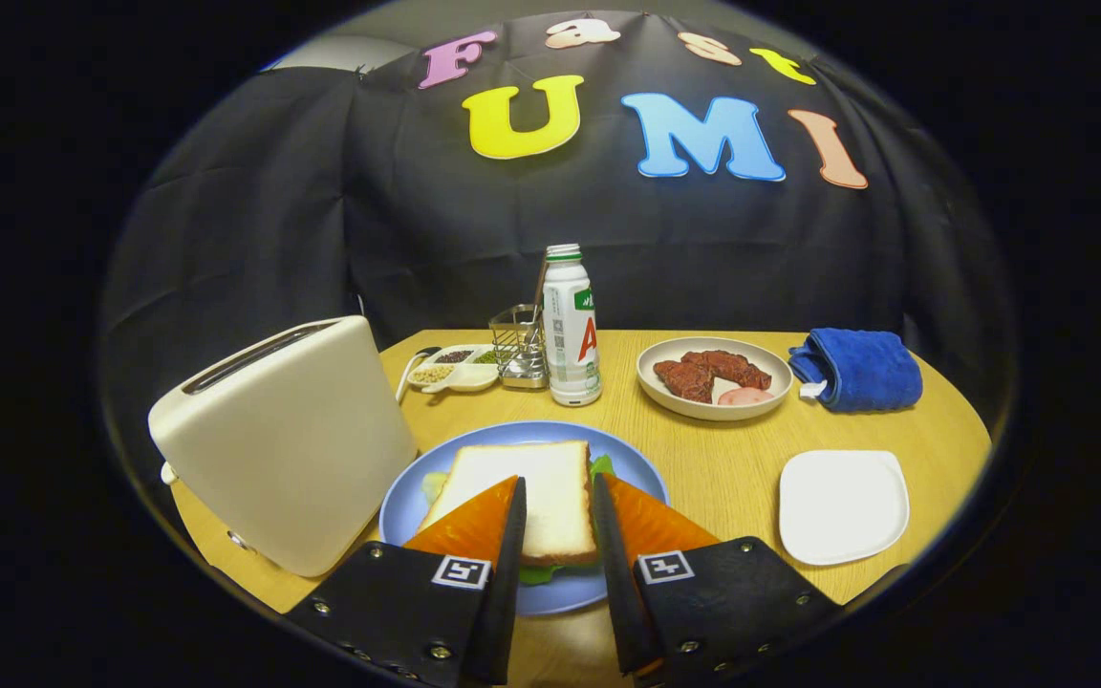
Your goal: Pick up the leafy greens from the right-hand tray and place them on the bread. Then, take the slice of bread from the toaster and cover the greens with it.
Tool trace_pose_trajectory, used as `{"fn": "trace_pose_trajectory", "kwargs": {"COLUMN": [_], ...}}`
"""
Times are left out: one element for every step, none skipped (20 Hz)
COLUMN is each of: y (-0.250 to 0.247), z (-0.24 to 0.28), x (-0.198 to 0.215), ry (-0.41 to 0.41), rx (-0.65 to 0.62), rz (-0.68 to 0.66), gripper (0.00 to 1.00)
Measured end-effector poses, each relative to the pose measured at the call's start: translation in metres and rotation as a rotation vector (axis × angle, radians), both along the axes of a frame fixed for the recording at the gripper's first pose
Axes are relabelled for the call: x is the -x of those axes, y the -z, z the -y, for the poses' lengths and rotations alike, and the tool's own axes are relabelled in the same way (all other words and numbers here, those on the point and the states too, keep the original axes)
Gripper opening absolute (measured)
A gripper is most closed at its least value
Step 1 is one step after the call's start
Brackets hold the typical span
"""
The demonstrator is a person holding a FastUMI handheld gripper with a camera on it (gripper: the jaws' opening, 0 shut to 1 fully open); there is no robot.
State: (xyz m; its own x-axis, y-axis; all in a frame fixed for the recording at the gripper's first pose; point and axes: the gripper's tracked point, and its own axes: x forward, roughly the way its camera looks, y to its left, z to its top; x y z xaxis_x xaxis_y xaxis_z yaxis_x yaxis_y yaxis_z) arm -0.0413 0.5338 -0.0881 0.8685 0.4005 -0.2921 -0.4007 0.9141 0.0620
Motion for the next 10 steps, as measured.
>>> {"fn": "trace_pose_trajectory", "kwargs": {"y": [-0.01,-0.017,-0.026,-0.031,-0.037,-0.041,-0.046,-0.051,-0.056,-0.06], "z": [0.005,0.011,0.017,0.024,0.03,0.036,0.043,0.05,0.057,0.067], "x": [0.0,-0.001,-0.001,-0.001,0.0,0.001,0.002,0.002,0.002,0.003], "ry": [0.003,0.011,0.019,0.025,0.027,0.028,0.031,0.033,0.036,0.043], "rx": [-0.01,-0.019,-0.026,-0.033,-0.036,-0.039,-0.046,-0.055,-0.065,-0.073], "rz": [0.032,0.062,0.089,0.112,0.131,0.146,0.163,0.183,0.203,0.223], "gripper": [0.42,0.42,0.42,0.42,0.42,0.42,0.42,0.42,0.42,0.42]}}
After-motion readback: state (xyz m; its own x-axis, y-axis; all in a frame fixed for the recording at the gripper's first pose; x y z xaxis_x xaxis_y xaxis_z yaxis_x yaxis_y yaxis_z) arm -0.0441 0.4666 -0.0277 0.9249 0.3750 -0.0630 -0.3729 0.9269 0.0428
